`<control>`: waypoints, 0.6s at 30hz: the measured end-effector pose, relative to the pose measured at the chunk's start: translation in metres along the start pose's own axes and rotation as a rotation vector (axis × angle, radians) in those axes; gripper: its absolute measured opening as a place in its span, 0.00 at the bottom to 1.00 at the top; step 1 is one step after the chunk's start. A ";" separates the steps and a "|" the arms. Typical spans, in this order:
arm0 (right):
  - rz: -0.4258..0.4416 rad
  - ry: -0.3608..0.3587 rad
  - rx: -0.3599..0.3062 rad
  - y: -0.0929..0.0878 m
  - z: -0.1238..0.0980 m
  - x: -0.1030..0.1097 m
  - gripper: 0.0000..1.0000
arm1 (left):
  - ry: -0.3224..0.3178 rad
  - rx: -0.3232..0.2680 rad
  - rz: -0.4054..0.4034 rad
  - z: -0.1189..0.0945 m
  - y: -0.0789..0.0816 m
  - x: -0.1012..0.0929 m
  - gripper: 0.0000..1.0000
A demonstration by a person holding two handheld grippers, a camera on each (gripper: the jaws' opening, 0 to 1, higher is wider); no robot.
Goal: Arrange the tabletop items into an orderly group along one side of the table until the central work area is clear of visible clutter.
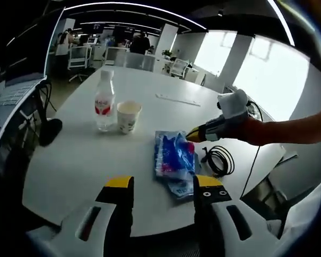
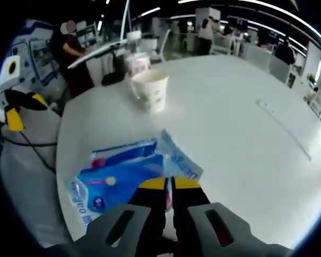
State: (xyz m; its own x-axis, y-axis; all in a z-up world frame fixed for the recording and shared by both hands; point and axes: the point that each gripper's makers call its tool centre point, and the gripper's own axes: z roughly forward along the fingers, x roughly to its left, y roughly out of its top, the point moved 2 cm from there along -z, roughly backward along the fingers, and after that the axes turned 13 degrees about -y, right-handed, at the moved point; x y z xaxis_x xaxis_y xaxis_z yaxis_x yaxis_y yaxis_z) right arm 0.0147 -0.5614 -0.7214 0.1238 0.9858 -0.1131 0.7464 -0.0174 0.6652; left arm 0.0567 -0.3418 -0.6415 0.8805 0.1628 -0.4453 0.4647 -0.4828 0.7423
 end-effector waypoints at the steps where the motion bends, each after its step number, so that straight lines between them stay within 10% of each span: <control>1: 0.016 -0.008 0.000 -0.002 -0.003 0.000 0.00 | 0.000 0.003 -0.004 0.001 -0.002 0.000 0.43; 18: 0.072 -0.041 0.009 -0.023 -0.023 0.011 0.11 | -0.001 0.058 -0.085 0.013 -0.024 0.000 0.43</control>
State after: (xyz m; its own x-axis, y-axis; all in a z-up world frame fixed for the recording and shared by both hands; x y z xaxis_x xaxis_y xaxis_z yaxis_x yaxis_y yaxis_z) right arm -0.0163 -0.5465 -0.7216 0.2037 0.9744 -0.0953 0.7402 -0.0896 0.6664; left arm 0.0444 -0.3416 -0.6654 0.8377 0.2044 -0.5064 0.5318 -0.5161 0.6714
